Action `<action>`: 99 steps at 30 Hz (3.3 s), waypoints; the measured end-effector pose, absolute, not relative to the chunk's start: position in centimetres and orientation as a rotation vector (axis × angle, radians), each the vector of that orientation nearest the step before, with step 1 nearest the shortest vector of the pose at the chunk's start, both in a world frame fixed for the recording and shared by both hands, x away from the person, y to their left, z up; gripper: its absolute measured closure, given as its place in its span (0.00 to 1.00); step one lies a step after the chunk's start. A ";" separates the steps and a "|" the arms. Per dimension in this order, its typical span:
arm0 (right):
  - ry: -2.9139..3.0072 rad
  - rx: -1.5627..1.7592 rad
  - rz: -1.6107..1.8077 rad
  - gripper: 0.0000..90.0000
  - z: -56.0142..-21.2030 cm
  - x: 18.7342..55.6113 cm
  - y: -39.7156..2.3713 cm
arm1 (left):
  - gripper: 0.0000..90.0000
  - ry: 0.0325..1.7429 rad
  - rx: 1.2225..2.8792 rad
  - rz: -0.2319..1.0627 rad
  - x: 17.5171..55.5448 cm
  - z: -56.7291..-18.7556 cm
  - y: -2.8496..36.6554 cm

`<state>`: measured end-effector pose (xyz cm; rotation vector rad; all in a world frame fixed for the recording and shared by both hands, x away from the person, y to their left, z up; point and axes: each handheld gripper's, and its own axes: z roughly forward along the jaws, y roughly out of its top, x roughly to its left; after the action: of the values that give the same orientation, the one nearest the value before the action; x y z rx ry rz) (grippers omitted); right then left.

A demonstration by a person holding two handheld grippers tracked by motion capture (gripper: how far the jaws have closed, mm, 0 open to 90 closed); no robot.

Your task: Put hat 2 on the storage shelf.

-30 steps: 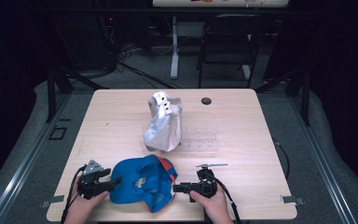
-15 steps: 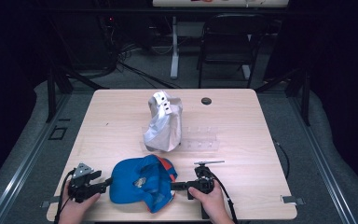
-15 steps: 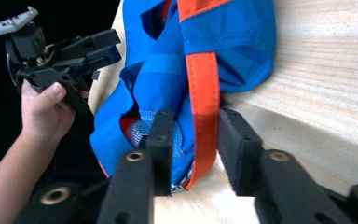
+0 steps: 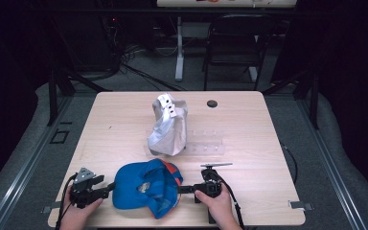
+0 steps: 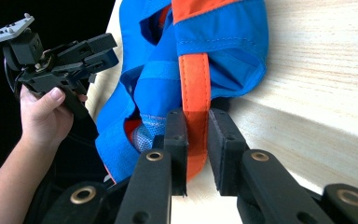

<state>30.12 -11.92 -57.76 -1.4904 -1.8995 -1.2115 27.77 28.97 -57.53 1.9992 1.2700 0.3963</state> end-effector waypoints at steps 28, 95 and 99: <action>-1.910 -1.560 -1.118 0.88 -49.2 31.5 -15.4 | 0.44 1.255 1.987 0.403 27.7 -57.2 29.4; -1.358 -1.740 -1.547 0.89 -31.9 40.3 -22.6 | 0.44 1.232 2.014 0.393 27.9 -57.1 29.0; -1.345 -1.745 -1.581 0.89 -31.2 40.9 -22.3 | 0.44 1.231 2.015 0.393 27.9 -57.1 29.0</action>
<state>40.92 -22.26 -31.24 -1.7450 -1.3454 -1.5808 27.95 29.05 -57.13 2.0148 1.2310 0.3928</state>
